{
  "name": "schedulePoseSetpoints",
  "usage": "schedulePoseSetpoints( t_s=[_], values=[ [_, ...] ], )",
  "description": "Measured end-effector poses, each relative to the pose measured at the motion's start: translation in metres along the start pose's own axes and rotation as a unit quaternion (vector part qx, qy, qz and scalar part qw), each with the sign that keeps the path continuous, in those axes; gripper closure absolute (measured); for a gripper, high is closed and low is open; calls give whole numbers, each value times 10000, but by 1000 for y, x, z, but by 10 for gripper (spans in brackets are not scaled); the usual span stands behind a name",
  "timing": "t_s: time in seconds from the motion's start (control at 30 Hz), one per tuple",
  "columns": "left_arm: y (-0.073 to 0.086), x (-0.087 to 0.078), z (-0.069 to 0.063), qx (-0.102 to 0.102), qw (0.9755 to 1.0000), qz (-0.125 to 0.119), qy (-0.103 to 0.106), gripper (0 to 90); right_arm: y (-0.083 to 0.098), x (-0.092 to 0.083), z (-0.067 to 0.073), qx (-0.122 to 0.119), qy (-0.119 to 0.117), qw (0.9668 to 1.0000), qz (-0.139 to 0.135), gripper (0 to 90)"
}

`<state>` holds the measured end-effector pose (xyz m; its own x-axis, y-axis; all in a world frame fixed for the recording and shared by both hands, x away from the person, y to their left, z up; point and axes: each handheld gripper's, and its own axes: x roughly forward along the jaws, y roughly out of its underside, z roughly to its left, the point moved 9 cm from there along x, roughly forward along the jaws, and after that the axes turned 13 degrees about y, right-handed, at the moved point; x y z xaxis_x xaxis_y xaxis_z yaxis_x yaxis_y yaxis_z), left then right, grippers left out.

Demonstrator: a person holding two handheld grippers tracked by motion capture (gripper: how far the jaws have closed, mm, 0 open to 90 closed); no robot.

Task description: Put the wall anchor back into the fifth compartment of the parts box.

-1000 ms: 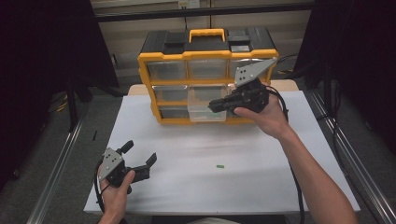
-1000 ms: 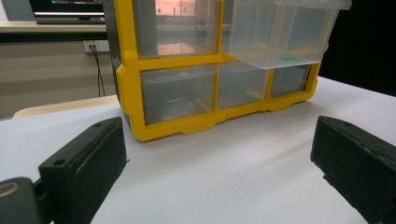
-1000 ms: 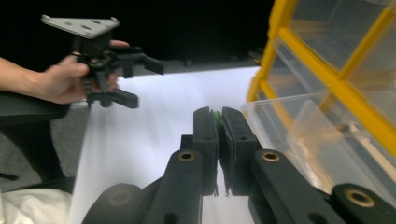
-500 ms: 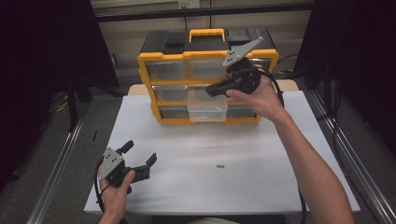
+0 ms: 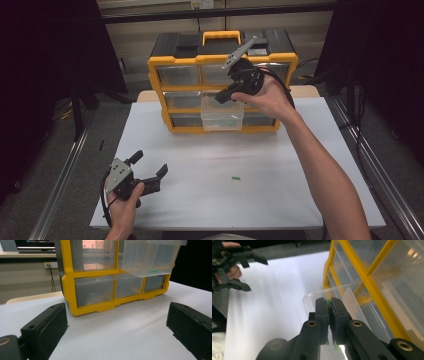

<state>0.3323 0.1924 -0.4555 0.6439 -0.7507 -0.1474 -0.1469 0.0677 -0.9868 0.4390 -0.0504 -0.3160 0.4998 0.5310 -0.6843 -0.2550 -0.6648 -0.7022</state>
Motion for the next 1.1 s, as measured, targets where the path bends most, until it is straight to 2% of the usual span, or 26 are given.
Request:
schedulePoseSetpoints(
  t_s=[0.07, 0.13, 0.2, 0.27, 0.47, 0.53, 0.6, 0.7, 0.87, 0.9, 1.0, 1.1],
  values=[
    [0, 0, 1, 24, 10000, 21, 16, 35, 1, 3, 0, -14, -62, 10000, 69, 851],
    [1, 0, 1, -19, 10000, 10, -10, 35, 1, 5, 0, -45, -37, 9999, 126, 851],
    [1, 0, 1, -58, 10000, 0, -28, 35, 4, 13, -5, -75, 43, 9995, 299, 851],
    [0, 1, 1, -42, 10000, -6, 16, 35, 5, 17, -8, -45, 97, 9991, 409, 851],
    [1, 1, 1, -42, 10000, 9, 16, 35, 8, 24, -13, -3, 45, 9977, 677, 851],
    [1, 1, 1, -17, 10000, 36, 34, 35, 12, 28, -15, 89, 67, 9965, 824, 851],
    [1, 1, 1, 32, 9999, 73, 72, 35, 16, 31, -16, 75, 63, 9956, 932, 849],
    [1, 1, 3, 0, 10000, 33, -3, 34, 23, 34, -14, 71, 19, 9935, 1137, 847],
    [0, 0, 3, -32, 10000, 4, 5, 34, 31, 39, -11, 17, -10, 9913, 1318, 848],
    [1, 0, 3, 18, 10000, 51, 11, 35, 32, 39, -10, 33, -7, 9909, 1348, 848],
    [1, 0, 2, 31, 10000, 67, 44, 34, 35, 42, -10, 64, -34, 9903, 1388, 846],
    [0, 1, 3, -9, 10000, 19, -9, 34, 37, 44, -11, 84, 1, 9903, 1387, 818]
  ],
)
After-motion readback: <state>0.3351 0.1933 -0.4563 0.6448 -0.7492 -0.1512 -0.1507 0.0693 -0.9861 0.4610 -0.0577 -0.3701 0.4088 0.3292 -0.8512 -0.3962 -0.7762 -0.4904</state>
